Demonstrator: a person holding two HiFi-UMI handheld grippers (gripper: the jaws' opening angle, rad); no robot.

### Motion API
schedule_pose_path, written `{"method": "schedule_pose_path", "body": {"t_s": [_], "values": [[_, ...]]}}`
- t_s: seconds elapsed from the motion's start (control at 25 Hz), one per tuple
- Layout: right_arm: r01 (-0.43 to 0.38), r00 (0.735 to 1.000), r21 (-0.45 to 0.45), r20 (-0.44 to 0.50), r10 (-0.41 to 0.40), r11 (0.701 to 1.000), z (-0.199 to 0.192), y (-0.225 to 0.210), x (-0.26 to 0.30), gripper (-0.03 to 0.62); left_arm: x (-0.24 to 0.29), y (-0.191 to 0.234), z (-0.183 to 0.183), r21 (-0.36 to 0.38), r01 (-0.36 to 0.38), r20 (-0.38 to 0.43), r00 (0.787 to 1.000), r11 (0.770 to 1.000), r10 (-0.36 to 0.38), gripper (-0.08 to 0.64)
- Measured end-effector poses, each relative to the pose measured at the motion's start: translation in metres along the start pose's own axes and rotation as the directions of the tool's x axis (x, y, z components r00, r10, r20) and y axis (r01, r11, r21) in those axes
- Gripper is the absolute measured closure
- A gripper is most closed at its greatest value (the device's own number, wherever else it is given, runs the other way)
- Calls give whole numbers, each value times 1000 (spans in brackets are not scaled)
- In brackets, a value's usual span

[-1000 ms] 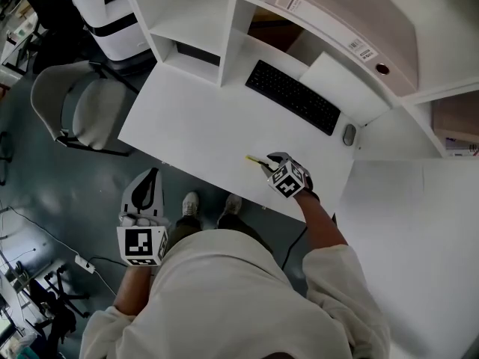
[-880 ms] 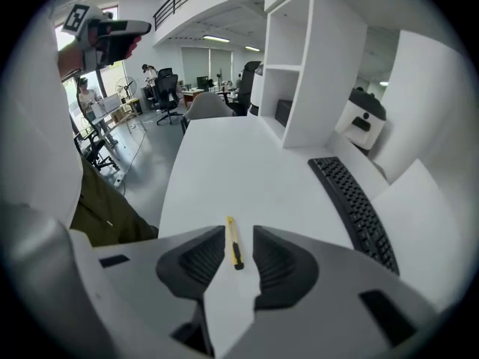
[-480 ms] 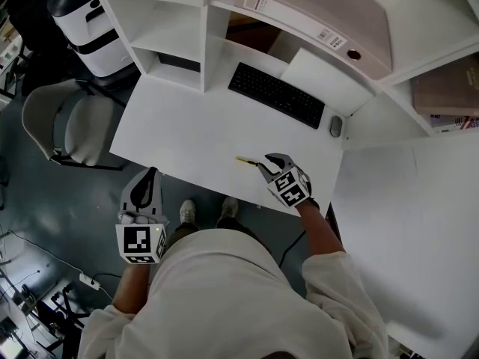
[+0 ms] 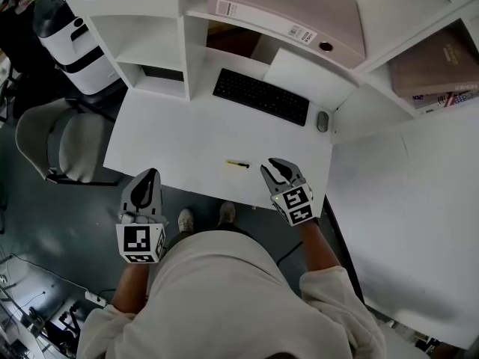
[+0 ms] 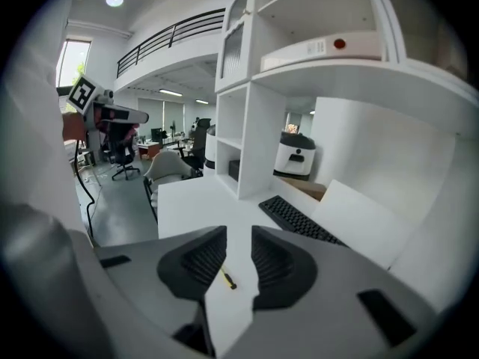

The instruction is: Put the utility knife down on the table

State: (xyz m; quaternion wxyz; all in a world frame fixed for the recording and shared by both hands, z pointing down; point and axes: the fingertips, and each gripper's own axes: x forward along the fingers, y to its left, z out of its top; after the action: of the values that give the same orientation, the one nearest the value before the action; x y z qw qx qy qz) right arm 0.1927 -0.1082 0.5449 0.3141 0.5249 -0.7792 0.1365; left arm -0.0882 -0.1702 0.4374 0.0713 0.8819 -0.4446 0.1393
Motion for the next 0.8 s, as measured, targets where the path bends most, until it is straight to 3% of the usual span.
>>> {"method": "schedule_pose_path", "body": {"t_s": [0.32,0.8], "values": [[126,982,93,128,-137,988,22,-5,-55,499,7,-15,7,29,67,12,998,997,-67,551],[314,888,230,273,-371,921,36,-1,-139,554,14,-39,17,68,163,25,986,984,-165,551]]}}
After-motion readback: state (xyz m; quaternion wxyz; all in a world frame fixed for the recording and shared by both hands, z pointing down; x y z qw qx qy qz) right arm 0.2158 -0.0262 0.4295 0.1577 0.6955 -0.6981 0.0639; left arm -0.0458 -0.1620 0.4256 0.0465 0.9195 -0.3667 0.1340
